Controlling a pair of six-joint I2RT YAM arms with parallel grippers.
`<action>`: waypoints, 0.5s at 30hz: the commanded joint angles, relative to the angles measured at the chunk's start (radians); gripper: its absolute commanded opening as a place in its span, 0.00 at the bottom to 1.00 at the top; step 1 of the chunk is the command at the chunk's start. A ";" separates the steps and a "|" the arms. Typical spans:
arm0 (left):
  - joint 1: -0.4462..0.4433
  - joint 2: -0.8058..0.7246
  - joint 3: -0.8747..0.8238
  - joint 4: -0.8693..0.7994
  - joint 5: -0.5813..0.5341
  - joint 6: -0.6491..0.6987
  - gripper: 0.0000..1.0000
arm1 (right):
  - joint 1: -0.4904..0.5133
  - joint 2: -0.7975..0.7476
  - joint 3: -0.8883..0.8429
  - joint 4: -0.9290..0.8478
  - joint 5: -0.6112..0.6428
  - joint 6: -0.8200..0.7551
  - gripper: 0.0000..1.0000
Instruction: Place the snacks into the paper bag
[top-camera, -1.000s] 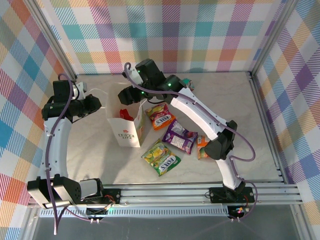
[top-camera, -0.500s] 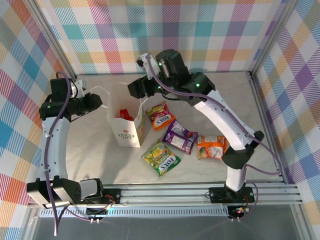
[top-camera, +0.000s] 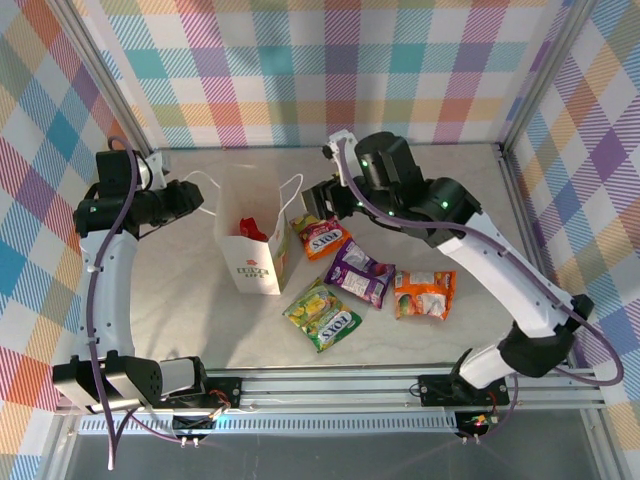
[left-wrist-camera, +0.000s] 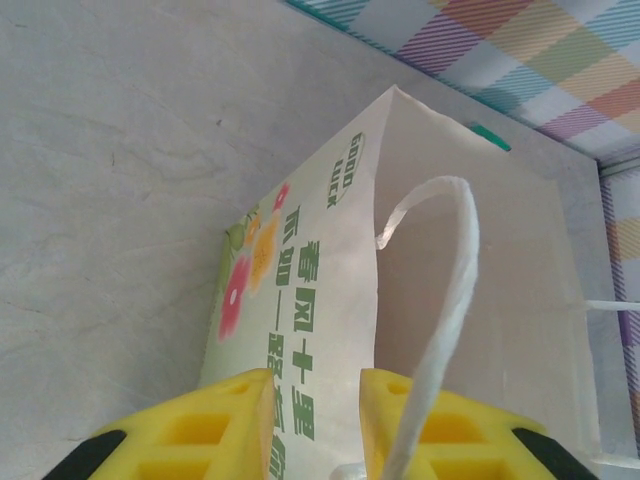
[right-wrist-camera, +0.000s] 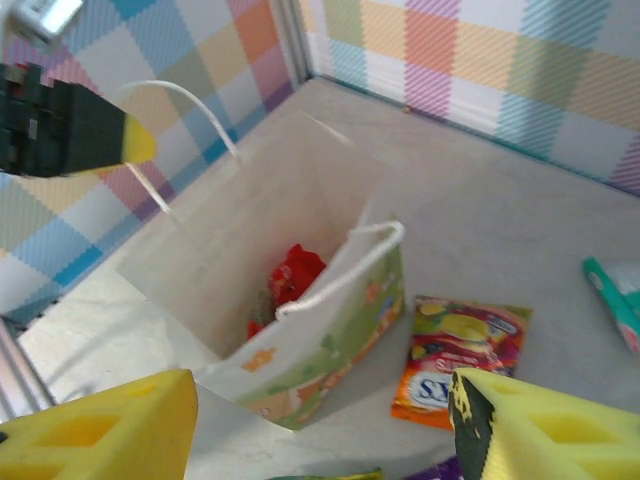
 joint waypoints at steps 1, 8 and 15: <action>0.017 0.003 0.036 -0.018 0.027 0.002 0.30 | -0.004 -0.064 -0.074 0.025 0.110 -0.007 0.68; 0.015 0.017 0.061 -0.023 0.020 -0.001 0.30 | -0.107 -0.139 -0.238 -0.005 0.104 0.050 0.69; 0.011 0.038 0.068 -0.022 0.005 -0.002 0.31 | -0.237 -0.221 -0.396 0.005 0.024 0.200 0.71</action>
